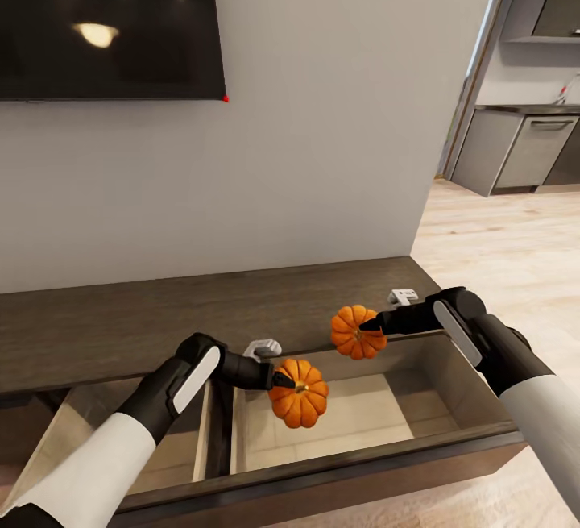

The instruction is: Place each of the two pumpkins and all three candles from the living room inside a cabinet in the living room (use any cabinet), then make sure every cabinet is closed, and position the cauldron so it is next to a table in the living room.

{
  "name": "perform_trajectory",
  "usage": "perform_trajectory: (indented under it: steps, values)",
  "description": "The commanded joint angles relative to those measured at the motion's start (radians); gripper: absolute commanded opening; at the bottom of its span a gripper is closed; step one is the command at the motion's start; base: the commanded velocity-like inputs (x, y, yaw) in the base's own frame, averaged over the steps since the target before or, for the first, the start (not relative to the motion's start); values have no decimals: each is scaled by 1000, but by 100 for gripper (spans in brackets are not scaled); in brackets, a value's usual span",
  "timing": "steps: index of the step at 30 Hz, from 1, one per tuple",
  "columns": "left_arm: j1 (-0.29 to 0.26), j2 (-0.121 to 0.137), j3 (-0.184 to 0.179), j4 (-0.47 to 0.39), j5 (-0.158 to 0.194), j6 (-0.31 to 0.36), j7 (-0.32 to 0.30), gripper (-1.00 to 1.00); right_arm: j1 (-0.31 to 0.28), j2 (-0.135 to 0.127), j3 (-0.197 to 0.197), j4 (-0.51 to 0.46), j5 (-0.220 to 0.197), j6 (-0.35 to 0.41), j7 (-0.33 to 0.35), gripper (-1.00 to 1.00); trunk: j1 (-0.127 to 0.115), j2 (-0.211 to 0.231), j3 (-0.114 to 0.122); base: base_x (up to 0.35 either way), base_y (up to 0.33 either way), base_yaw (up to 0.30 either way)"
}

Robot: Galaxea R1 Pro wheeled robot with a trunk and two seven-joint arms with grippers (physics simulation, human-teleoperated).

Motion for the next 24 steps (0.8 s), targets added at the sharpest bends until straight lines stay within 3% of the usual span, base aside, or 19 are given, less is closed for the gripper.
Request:
perform_trajectory:
  steps: [1, 13, 17, 22, 24]
  values:
    - [-1, 1, -4, 0, -6, 1, -8, -100, 0, -2, 4, 67, 29, 1, 11, -100, 0, 0, -1, 0, 0, 0]
    - [-1, 2, -8, 1, -6, -2, -8, -100, 0, -4, 6, 78, 28, 1, 11, -100, 0, 0, -1, 0, 0, 0]
    - [-1, 2, -8, 1, -6, -4, -8, -100, 0, -17, 4, 76, 24, 1, 17, -100, 0, 0, -1, 0, 0, 0]
    - [-1, 2, -9, 1, -6, -4, -8, -100, 0, -46, 5, 75, 27, 1, 112, -100, 0, 0, -1, 0, 0, 0]
    - [-1, 2, -9, 1, -6, -4, -8, -100, 0, -50, 5, 75, 27, 1, 120, -100, 0, 0, -1, 0, 0, 0]
